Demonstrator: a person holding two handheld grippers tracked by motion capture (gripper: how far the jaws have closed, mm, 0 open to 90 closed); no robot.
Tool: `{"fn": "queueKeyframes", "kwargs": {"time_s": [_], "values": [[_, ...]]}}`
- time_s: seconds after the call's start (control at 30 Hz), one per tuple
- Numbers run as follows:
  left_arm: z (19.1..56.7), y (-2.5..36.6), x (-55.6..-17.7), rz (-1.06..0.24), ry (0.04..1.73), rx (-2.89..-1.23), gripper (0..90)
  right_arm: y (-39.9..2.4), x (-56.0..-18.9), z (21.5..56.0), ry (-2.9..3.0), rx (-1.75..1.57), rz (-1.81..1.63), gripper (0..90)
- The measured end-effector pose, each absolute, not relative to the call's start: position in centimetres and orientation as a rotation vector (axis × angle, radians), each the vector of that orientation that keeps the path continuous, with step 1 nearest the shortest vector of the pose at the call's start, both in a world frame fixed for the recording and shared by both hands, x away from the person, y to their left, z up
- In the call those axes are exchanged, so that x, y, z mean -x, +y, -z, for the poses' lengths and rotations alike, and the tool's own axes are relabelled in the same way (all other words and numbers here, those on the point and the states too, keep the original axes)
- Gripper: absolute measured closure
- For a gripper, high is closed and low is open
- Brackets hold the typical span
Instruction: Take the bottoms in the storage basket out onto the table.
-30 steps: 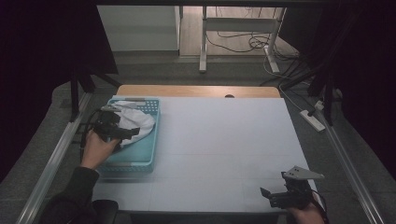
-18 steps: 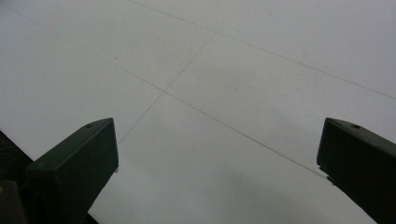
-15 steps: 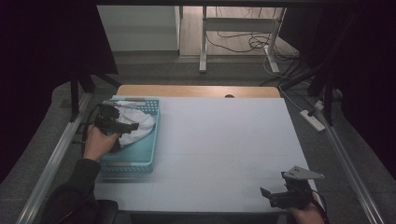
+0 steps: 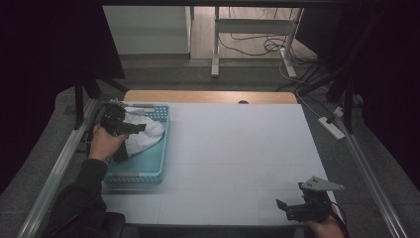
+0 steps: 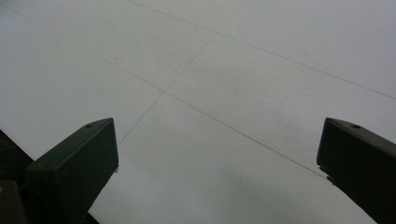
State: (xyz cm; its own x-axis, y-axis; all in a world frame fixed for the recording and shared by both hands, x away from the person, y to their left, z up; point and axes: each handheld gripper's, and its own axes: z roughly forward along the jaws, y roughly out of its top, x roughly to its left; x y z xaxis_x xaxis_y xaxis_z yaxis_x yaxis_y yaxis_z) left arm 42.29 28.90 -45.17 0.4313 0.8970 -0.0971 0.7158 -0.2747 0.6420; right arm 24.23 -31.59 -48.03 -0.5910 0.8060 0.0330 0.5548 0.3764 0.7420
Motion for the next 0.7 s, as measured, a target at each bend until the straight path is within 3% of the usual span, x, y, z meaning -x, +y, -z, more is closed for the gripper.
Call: {"fn": "queueKeyframes", "kwargs": {"time_s": [0.7], "values": [[48.5,29.7,-47.1,-0.334,1.478,-2.107,0.0,-31.6,-24.2,48.0,2.311,-1.187,-1.051,0.0]]}}
